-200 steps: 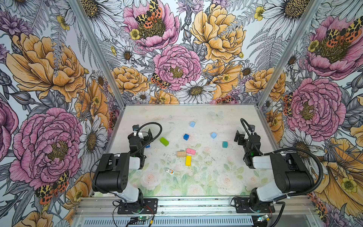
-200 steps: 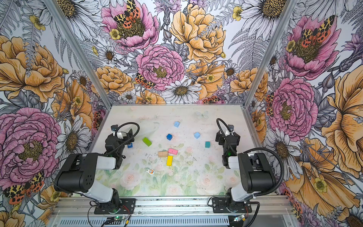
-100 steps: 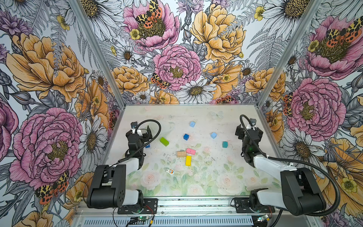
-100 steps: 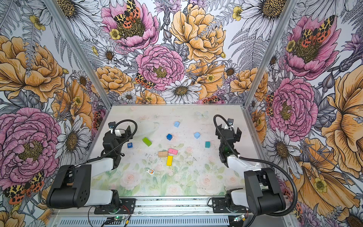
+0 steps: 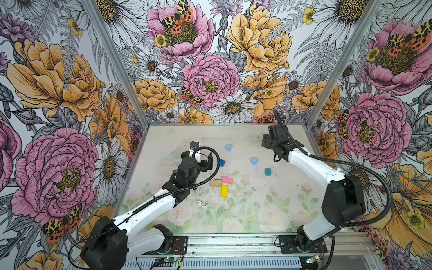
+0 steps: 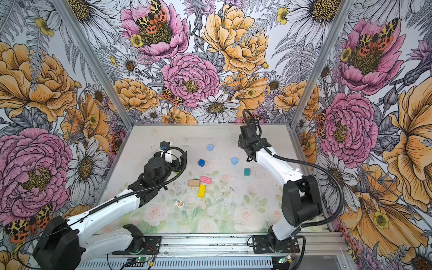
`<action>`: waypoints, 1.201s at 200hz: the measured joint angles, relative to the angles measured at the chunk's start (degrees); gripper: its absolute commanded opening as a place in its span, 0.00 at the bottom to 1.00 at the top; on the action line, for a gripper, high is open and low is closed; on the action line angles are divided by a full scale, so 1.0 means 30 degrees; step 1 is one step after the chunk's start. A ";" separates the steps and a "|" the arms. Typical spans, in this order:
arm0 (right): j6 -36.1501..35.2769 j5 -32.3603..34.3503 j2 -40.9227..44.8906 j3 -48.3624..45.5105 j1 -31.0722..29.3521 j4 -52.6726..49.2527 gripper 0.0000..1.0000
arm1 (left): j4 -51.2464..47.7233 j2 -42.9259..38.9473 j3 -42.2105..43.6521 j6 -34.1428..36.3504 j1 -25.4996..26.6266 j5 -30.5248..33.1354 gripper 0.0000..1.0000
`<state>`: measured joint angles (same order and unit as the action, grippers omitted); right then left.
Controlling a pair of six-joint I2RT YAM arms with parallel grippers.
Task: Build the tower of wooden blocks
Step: 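Grasp a light blue cube with the right gripper while the left arm advances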
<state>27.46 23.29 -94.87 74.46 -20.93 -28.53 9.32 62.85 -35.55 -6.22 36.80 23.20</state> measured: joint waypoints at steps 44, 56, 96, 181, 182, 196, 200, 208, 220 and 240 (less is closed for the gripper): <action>0.1974 -0.1209 -0.4750 0.4000 -0.2798 -0.2310 0.78 | -0.2579 -0.2914 0.1668 -0.3337 0.1100 0.0758 0.99; 0.2346 -0.1304 -0.5901 0.5289 -0.3286 -0.2608 0.77 | -0.2907 -0.3679 0.2113 -0.3985 0.1260 0.0809 0.99; 0.3803 -0.1581 -0.9318 0.8910 -0.4153 -0.2980 0.74 | -0.3993 -0.5020 0.2754 -0.5049 0.1501 0.0925 0.99; 0.6215 -0.2215 -1.3690 1.4389 -0.4189 -0.3861 0.68 | -0.4656 -0.5340 0.2980 -0.5515 0.1501 0.0991 0.99; 0.6251 -0.2229 -1.3733 1.4469 -0.4189 -0.3876 0.68 | -0.4656 -0.5340 0.2980 -0.5515 0.1501 0.0991 0.99; 0.6506 -0.2331 -1.4462 1.5548 -0.4269 -0.4087 0.66 | -0.4663 -0.5340 0.2987 -0.5508 0.1501 0.0991 0.99; 0.6521 -0.2361 -1.4593 1.5744 -0.4269 -0.4153 0.66 | -0.4663 -0.5340 0.2987 -0.5501 0.1501 0.0991 0.99; 0.6623 -0.2368 -1.4979 1.6291 -0.4291 -0.4386 0.65 | -0.4670 -0.5340 0.2994 -0.5472 0.1501 0.0991 0.99; 0.6732 -0.2433 -1.5489 1.6881 -0.4313 -0.4575 0.63 | -0.4685 -0.5340 0.3009 -0.5457 0.1501 0.0991 0.99; 0.6936 -0.2506 -1.6123 1.7427 -0.4379 -0.5085 0.61 | -0.4677 -0.5428 0.3060 -0.5450 0.1501 0.0991 0.99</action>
<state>48.27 15.77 -143.24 126.74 -34.06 -43.79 -4.71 46.57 -26.37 -22.57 41.30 26.17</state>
